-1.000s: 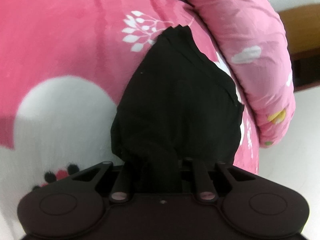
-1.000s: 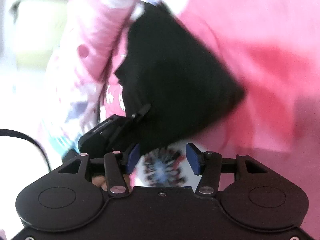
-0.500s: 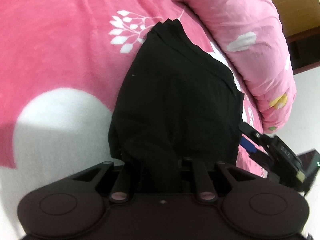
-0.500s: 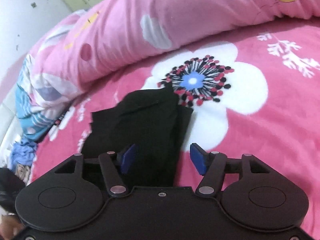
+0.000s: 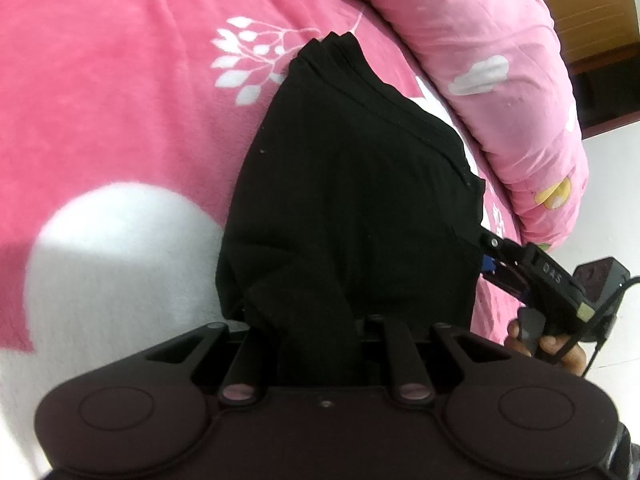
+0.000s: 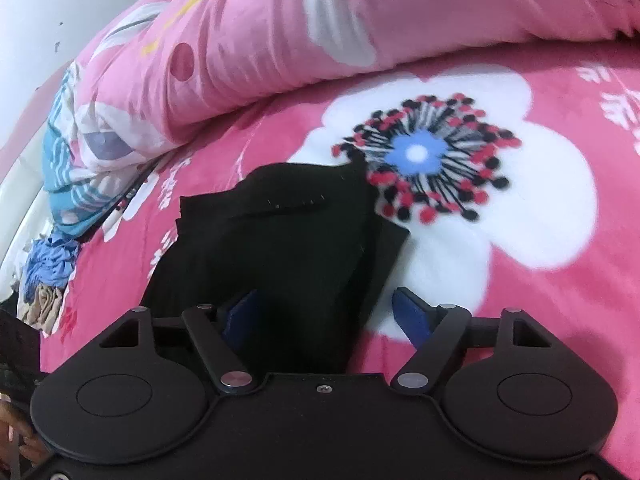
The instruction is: Fold clothes
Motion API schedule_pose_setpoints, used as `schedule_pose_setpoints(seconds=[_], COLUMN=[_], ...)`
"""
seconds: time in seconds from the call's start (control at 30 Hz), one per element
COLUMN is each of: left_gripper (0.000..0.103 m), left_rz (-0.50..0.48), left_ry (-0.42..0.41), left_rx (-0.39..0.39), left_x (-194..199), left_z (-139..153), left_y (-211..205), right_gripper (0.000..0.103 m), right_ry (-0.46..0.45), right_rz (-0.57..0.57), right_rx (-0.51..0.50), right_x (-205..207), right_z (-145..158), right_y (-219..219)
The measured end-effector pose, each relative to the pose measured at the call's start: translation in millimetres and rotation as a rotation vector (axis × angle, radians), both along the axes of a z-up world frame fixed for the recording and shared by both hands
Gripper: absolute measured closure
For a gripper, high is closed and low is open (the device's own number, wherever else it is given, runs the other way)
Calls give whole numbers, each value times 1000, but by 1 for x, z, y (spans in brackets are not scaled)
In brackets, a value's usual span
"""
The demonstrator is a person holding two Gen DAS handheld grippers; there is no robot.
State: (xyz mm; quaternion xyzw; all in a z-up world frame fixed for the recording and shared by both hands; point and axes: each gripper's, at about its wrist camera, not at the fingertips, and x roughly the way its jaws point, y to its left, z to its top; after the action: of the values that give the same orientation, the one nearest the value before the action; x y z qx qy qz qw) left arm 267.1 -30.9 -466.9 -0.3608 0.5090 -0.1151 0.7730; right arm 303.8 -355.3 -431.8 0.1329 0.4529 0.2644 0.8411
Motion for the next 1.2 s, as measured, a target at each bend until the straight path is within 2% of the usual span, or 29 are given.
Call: schedule_pose_setpoints(seconds=[0.23,0.63,0.77,0.8,0.83,0.87,0.93,0.97,1.2], left_gripper=[89,89,89,89,89,89,89,89,89], left_rz=[1,-2,-3,-3,-3,-3,-3,-4,-3], left_ry=[-4,-11,-11,-11,-10,-10,-10,-10,-9], left_rx=[-20,-46,-56,-57,-59,-61,-66,-69,-83], left_x=[-4,-3,-6,-6,-7,-7,-7,-7,-7], left_z=[-3,-8,-8,-9,-9,-9,-10,-10,-10], left_y=[4,7,10,10,11,11,12,12,14], right_gripper=[27,25,27,28,36,49,61,64,65], right_ry=[-22,-55,-75,-78,-73,-60,-46,-42,-74], right_rz=[16,139,218,228,239,250,268,276,342], right_rx=[56,163,138,133,136,148,144,137,46], right_x=[8,44,52,52,52,53,52,52,49], right_z=[-4,-12,-11,-10,-10,-9,-10,-10,-7], right_y=[1,11,26,28,28,27,27,27,38])
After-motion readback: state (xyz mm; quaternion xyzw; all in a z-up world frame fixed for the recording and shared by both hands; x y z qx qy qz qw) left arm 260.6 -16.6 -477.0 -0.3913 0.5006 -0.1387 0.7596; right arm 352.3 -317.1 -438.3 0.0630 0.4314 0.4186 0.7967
